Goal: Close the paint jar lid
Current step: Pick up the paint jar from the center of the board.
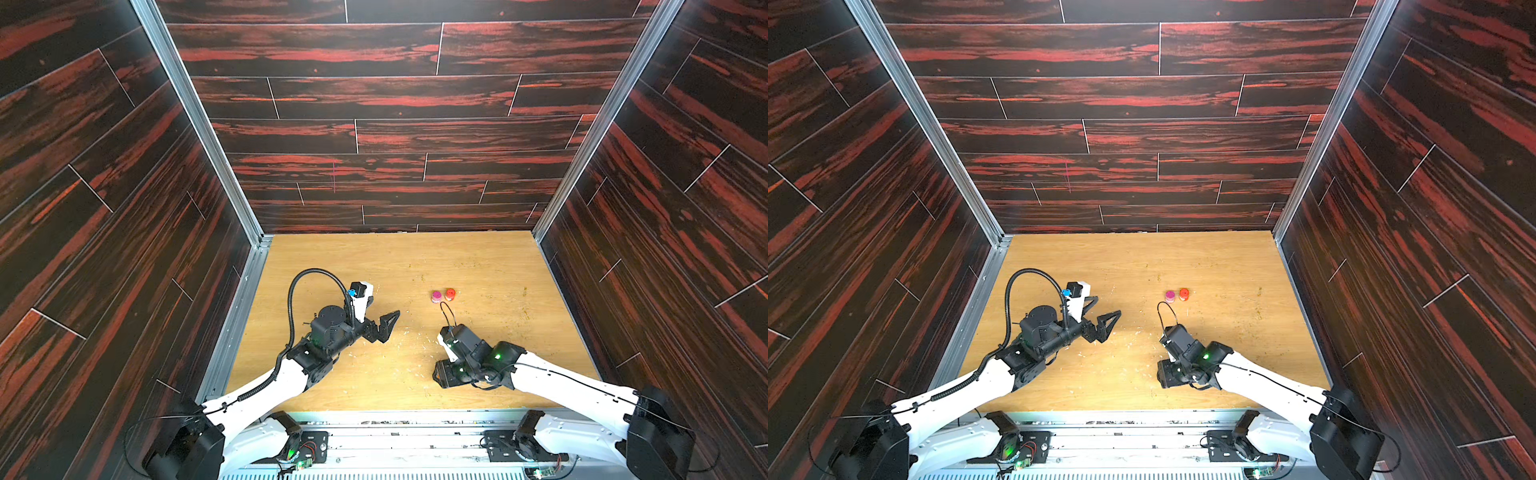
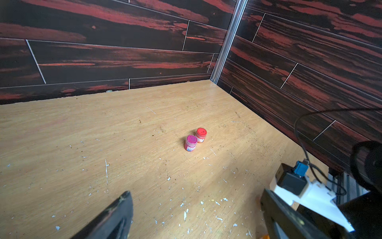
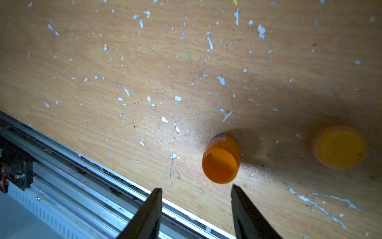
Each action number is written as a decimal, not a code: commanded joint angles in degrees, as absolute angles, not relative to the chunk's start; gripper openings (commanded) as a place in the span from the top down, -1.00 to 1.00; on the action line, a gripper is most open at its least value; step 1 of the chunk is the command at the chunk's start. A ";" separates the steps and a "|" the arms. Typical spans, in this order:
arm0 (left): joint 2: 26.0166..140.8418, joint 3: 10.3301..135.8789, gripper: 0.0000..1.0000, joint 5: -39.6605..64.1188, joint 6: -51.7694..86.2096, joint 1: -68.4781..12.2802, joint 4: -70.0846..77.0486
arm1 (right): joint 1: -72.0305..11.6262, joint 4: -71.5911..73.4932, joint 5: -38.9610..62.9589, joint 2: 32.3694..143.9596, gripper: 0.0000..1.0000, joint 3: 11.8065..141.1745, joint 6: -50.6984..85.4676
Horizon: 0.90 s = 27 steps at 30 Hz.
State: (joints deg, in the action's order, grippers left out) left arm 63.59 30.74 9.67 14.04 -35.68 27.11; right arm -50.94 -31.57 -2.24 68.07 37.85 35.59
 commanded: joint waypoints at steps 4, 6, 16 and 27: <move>61.87 29.88 -1.00 10.19 14.33 -35.60 26.46 | -51.85 -30.76 -4.45 71.22 -0.13 37.97 39.20; 61.87 29.88 -1.00 10.06 14.33 -35.60 26.37 | -51.88 -31.26 -5.12 72.19 -0.13 38.19 39.58; 61.84 29.45 -1.00 9.67 13.98 -35.60 26.35 | -51.94 -30.79 -6.15 74.75 -0.12 38.32 40.08; 61.44 29.27 -1.00 9.22 13.49 -35.60 25.65 | -51.94 -30.21 -7.42 78.44 -0.02 39.56 39.96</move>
